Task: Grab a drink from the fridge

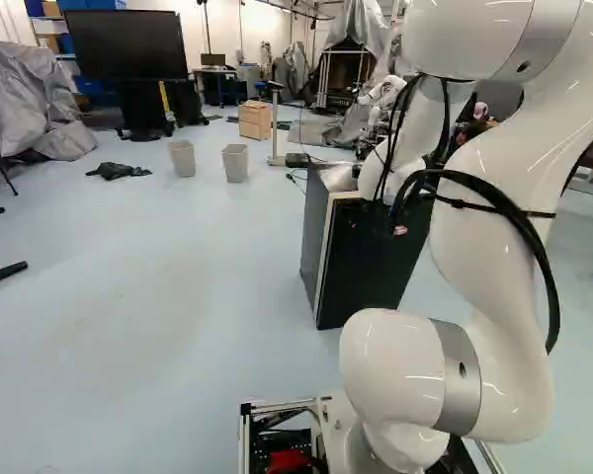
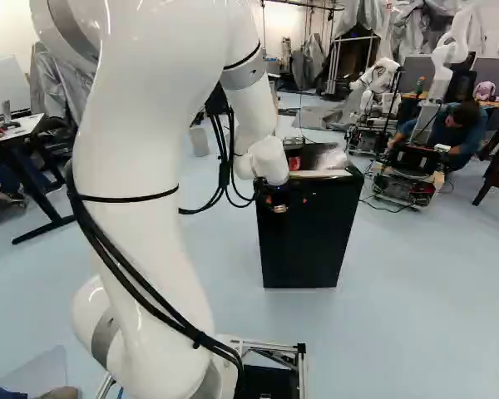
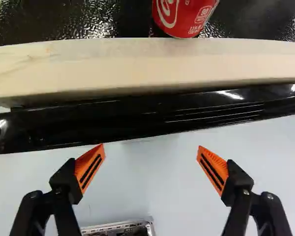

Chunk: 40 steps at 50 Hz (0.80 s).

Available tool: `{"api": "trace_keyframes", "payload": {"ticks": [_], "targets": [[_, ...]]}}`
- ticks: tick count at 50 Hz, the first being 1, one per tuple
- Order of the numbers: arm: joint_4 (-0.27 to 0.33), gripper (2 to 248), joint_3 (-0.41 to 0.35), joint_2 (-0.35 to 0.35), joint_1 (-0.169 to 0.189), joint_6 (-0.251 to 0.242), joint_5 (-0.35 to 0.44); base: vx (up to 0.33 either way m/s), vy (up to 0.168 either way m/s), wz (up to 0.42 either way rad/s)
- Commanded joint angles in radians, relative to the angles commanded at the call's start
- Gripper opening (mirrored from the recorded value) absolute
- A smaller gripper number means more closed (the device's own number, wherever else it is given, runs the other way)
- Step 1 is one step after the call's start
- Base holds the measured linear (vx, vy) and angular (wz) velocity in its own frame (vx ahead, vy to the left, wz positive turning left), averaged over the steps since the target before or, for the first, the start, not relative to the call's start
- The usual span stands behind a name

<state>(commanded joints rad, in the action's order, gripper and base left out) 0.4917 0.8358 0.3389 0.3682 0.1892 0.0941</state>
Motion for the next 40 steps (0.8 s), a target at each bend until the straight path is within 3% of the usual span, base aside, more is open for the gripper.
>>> {"api": "trace_keyframes", "payload": {"ticks": [21,40], "targets": [[0.000,247,0.017,0.013,-0.004,0.000,0.010,0.000,0.000,0.000],[0.000,247,-0.061,-0.048,0.016,0.000,0.011,0.000,0.000,0.000]]}}
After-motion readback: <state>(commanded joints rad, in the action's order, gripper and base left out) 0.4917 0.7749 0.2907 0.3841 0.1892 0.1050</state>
